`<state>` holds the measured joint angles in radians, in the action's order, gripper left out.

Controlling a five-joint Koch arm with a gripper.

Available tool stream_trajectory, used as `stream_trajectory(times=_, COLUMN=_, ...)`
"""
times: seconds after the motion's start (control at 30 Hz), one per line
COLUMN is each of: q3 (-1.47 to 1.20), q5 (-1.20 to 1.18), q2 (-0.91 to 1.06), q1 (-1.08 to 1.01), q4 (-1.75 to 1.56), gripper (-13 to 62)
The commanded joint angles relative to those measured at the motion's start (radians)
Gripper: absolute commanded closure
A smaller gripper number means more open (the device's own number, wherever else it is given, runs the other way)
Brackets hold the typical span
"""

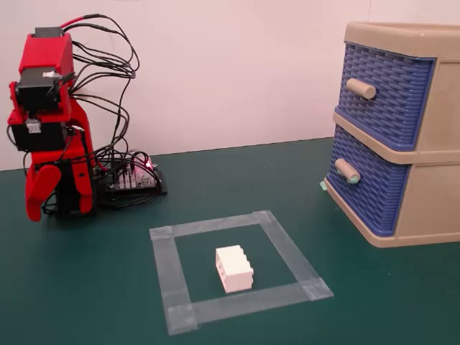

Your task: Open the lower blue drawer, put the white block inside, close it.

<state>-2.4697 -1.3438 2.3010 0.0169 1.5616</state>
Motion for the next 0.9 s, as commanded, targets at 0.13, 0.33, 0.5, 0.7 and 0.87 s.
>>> stream_trajectory(times=0.13, q3=0.097, q5=-0.009, q2=0.049, q1=0.0, q4=0.21, gripper=15.0)
stream_trajectory(times=0.33, q3=0.192, q5=-0.04, q2=0.049, q1=0.0, q4=0.236, gripper=15.5)
stream_trajectory(times=0.5, q3=0.316, q5=-0.284, q2=0.051, q1=0.067, q4=0.21, gripper=16.2)
stream_trajectory(times=0.7, q3=0.41, q5=-0.815, q2=0.009, q1=0.566, q4=-0.172, gripper=16.1)
stream_trajectory(times=0.87, q3=0.419, q5=-1.154, q2=-0.173, q1=0.862, q4=-0.653, gripper=16.0)
